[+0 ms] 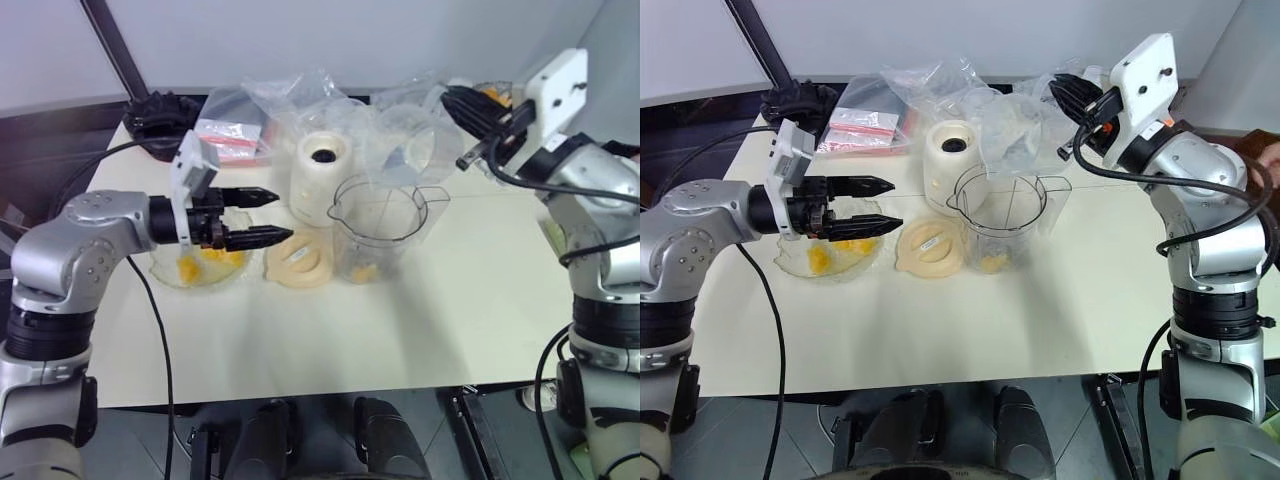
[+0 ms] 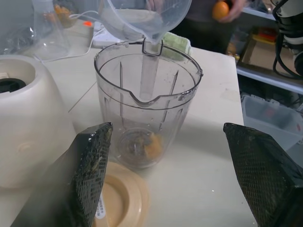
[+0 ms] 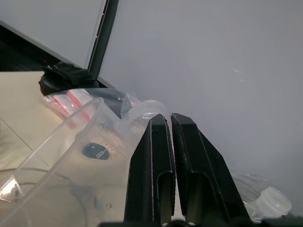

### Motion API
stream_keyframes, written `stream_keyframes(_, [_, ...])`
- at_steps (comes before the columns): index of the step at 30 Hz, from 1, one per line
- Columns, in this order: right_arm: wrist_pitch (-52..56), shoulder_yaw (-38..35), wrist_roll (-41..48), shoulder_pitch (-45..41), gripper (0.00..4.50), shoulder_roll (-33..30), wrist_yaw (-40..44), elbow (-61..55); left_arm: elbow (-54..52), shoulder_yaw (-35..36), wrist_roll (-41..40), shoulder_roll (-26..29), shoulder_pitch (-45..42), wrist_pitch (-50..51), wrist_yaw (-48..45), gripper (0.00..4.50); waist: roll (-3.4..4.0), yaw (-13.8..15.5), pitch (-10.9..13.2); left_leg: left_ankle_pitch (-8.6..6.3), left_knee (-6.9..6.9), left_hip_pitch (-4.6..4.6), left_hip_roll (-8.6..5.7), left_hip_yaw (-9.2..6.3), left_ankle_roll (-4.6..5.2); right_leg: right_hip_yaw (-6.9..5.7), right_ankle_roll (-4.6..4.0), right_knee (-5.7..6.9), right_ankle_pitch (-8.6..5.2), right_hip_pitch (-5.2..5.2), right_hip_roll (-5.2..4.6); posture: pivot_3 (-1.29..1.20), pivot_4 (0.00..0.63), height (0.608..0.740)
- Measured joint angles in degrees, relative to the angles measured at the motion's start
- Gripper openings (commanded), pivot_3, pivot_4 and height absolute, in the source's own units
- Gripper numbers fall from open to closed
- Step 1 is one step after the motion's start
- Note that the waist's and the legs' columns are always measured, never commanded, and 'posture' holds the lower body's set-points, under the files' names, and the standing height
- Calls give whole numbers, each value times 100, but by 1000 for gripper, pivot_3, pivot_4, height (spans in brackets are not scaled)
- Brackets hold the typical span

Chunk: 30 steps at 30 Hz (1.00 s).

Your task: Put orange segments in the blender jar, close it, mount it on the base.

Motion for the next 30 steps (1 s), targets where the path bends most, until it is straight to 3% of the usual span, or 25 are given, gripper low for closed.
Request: stream_keyframes(30, [-396,11,-434,44,124,51,173,183,0,3,-36,-95,-42,62,80,3907,0,0,0,0,1,0,0,0,0,0,7,1,4,0,0,0,150,740])
